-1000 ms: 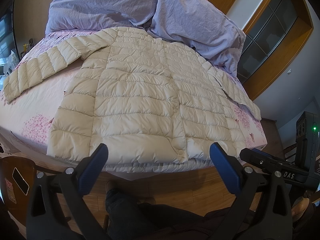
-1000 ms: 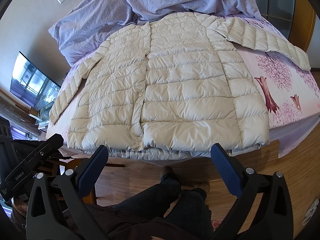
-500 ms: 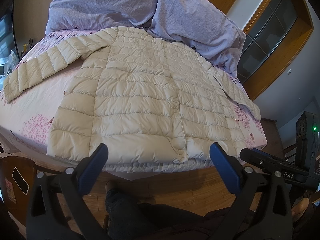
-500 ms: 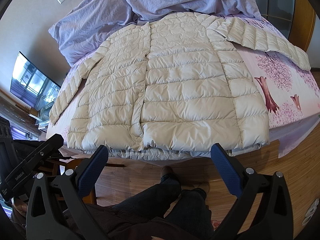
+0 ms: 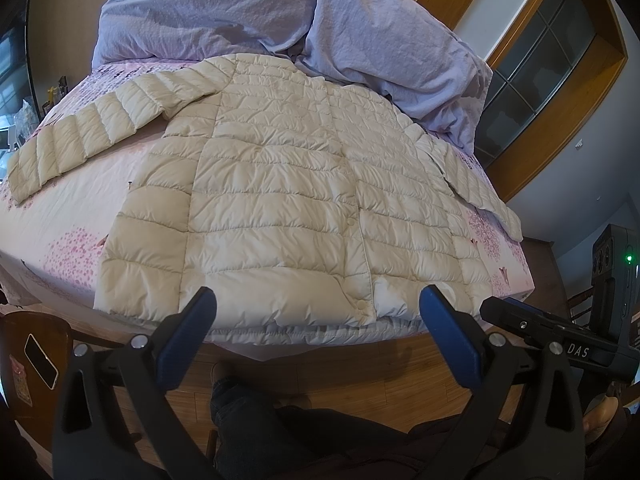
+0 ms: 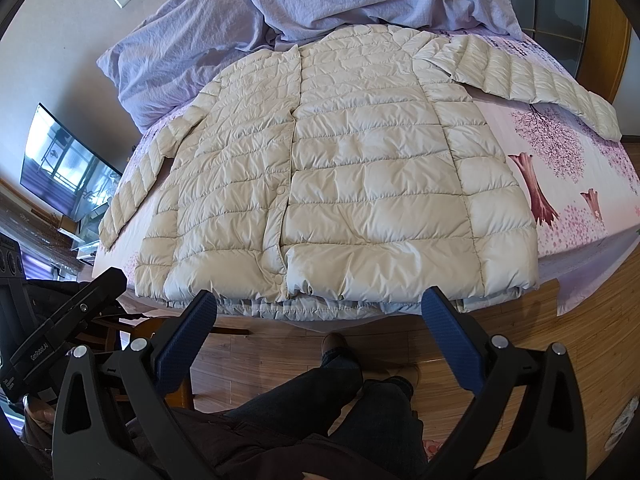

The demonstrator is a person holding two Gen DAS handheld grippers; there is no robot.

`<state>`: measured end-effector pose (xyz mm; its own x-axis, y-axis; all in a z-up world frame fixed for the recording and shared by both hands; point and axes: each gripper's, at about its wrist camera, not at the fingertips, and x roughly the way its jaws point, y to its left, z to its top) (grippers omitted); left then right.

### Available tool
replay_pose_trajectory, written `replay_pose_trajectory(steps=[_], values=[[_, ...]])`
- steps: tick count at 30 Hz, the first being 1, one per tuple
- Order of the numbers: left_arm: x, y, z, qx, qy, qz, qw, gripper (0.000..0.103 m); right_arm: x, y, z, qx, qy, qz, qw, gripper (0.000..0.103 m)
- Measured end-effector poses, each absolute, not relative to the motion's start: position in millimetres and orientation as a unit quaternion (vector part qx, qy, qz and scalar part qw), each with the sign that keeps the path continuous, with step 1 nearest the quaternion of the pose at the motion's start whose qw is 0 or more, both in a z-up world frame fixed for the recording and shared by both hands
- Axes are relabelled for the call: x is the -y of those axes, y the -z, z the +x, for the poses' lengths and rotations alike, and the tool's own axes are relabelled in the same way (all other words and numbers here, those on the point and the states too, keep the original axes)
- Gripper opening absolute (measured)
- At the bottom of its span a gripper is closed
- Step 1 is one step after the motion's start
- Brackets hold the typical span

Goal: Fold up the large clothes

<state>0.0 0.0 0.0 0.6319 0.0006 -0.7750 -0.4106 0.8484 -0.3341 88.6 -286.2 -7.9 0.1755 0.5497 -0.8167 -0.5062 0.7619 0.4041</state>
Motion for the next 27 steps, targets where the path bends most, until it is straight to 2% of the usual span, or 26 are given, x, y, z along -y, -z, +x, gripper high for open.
replay_pose_trajectory(steps=[27], values=[[0.0, 0.1, 0.0, -0.412, -0.118, -0.249, 0.868, 0.101, 286.3, 9.3, 90.6, -0.543, -0.345, 0.021, 0.766, 0.102]])
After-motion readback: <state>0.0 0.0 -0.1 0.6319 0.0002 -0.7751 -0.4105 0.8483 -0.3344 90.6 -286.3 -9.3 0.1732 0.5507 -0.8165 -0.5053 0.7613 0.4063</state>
